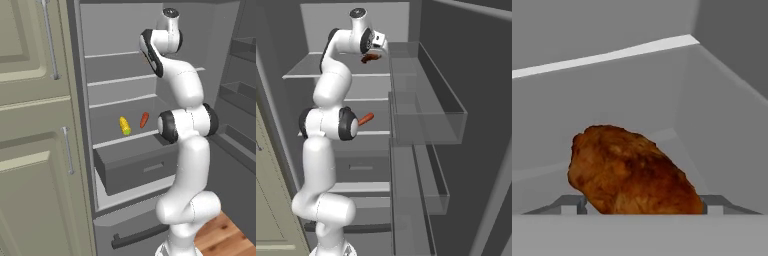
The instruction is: Gather the corn and carrot from the fridge and place them on a tray on the dining counter. Then gather the chicken drumstick and steak from the fridge and place them on the other tray.
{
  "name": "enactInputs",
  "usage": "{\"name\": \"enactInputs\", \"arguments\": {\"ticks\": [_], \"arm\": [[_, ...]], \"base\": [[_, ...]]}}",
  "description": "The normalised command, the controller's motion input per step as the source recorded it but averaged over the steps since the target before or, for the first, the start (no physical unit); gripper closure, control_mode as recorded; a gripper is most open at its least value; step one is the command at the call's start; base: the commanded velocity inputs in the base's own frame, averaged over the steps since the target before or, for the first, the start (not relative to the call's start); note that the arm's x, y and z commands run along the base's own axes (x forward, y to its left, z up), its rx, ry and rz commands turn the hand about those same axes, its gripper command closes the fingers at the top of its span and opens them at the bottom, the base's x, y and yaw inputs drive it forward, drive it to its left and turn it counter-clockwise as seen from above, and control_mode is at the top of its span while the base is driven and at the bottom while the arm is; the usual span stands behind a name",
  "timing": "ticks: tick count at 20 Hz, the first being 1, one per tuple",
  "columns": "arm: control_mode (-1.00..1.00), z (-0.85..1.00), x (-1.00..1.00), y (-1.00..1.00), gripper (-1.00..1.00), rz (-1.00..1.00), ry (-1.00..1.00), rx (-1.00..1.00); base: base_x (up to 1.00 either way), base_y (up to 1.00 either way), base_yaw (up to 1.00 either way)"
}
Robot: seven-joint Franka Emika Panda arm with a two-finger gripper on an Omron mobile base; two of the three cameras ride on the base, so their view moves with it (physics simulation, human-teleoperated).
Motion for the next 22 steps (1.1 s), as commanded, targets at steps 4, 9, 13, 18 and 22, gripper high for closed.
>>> {"name": "enactInputs", "arguments": {"ticks": [4,9,13,18,22], "arm": [[-1.0,-0.01,0.01,0.02,1.0,-0.08,-0.36,0.0],[-1.0,-0.14,0.11,0.0,1.0,-0.12,-0.51,0.01],[-1.0,0.27,-0.16,0.0,1.0,-0.08,-0.08,0.0],[-1.0,0.12,-0.88,0.04,1.0,-0.08,0.0,0.0],[-1.0,0.55,-0.91,0.15,1.0,-0.06,0.01,0.0]], "base": [[0.0,0.0,0.0],[0.0,0.0,0.0],[0.0,0.0,0.0],[0.0,0.0,0.0],[0.0,0.0,0.0]]}}
